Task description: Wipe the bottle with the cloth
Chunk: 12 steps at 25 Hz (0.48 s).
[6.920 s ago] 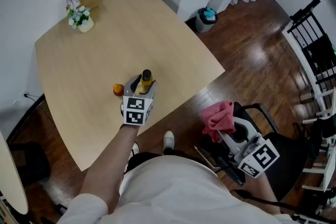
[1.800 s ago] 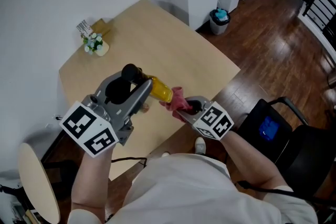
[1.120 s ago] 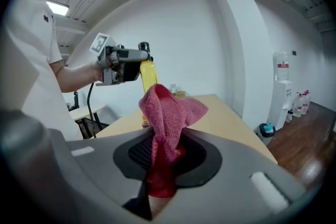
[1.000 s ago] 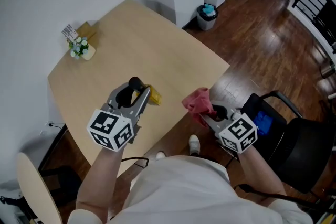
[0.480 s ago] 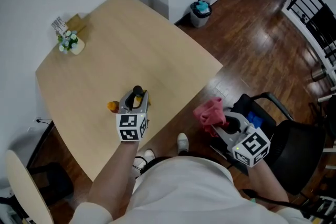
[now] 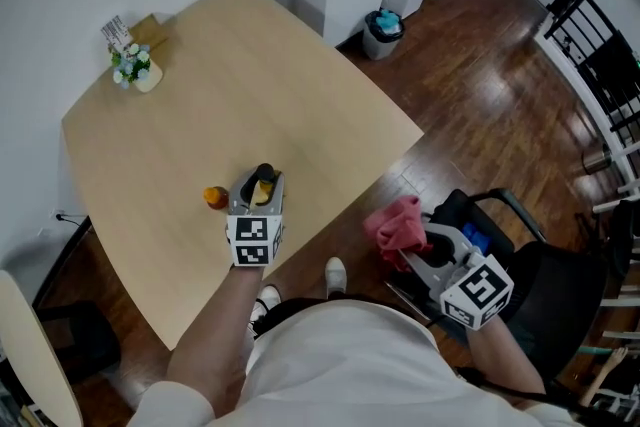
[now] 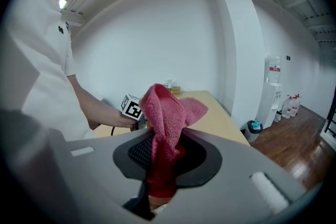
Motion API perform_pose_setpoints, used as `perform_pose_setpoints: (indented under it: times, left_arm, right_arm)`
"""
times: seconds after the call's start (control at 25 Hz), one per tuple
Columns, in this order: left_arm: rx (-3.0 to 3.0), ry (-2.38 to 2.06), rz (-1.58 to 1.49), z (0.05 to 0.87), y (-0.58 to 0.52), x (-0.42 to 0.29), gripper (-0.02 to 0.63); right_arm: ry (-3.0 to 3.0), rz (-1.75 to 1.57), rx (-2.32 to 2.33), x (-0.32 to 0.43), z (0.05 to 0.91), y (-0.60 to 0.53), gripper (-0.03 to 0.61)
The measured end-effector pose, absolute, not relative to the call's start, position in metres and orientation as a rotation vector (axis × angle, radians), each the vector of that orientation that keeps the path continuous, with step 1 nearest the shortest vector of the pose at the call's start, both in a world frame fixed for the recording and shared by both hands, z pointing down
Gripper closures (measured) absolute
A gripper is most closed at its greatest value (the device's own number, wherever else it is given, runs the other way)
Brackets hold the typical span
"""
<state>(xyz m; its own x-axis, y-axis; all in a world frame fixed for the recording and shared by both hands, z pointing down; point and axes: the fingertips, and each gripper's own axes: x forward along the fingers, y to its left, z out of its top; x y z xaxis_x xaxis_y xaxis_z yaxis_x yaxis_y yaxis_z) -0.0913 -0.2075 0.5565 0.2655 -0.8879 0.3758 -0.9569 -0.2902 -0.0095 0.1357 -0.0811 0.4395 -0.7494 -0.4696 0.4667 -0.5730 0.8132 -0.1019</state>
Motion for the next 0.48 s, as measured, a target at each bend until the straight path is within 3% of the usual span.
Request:
perform_pose_setpoints:
  times: [0.24,0.48]
  left_arm:
    - [2.39,-1.66,0.448,0.539,-0.182,-0.097,0.414]
    - [2.529,-1.549,0.324,0.471,-0.117,-0.116,0.416]
  right_arm:
    - [-2.607,0.304,0.798,0.111,0.433,-0.073,0.492]
    - [-2.639,0.297,0.851,0.076,0.42,-0.059,0.492]
